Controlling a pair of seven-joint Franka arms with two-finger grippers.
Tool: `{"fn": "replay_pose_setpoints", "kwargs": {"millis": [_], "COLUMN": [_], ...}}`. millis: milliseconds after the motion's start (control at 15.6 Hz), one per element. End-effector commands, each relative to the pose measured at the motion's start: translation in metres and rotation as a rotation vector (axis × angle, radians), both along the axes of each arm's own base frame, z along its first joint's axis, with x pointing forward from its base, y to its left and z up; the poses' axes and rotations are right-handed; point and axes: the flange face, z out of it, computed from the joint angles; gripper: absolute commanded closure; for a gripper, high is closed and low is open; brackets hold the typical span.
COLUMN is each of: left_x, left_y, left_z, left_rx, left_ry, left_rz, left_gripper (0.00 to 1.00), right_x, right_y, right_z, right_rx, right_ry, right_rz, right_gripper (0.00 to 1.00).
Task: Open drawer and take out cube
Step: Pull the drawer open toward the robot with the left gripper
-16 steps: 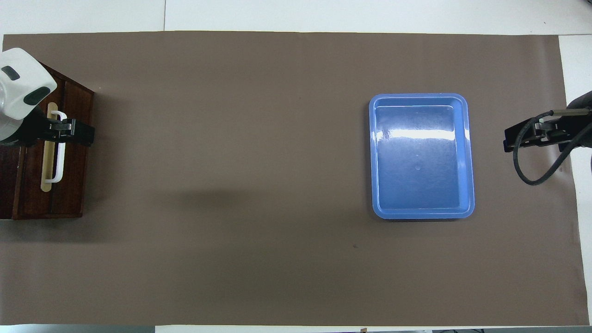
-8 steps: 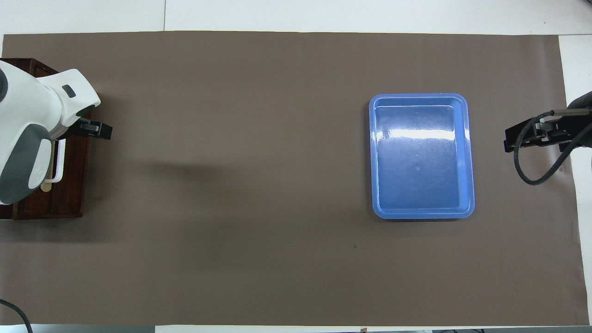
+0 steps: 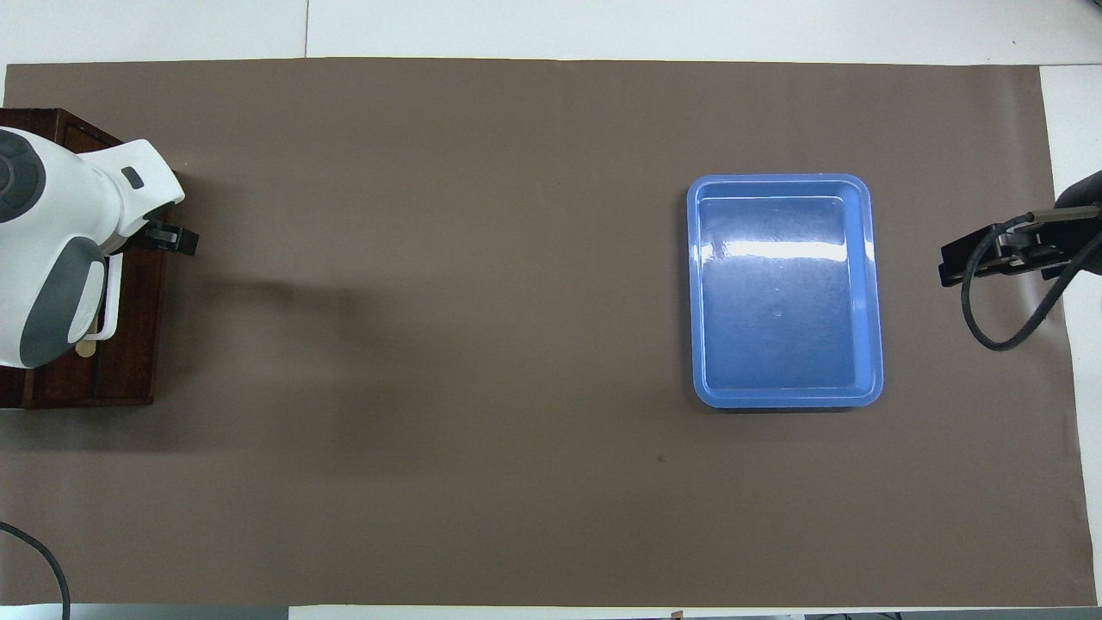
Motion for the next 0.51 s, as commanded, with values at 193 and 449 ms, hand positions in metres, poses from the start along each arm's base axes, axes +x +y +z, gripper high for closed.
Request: {"fn": "replay_pose_setpoints", "kwargs": {"millis": [193,449], "left_x": [-0.012,-0.015], "left_y": [0.002,0.008], "left_z": [-0.023,-0.037], "left_rx": [0.002,0.001], "left_ry": [0.002,0.008], "left_rz": [-0.029,-0.032], "left_gripper": [0.00,0.00], "right_x": [-0.004,-0.003], "right_y": [-0.006,-0.005], "right_z": [0.001,0.001], "right_rx": [-0.010,-0.002], "right_ry": [0.000,-0.003], "right_rz": [0.018,0.019], "right_gripper": [0.00,0.00]}}
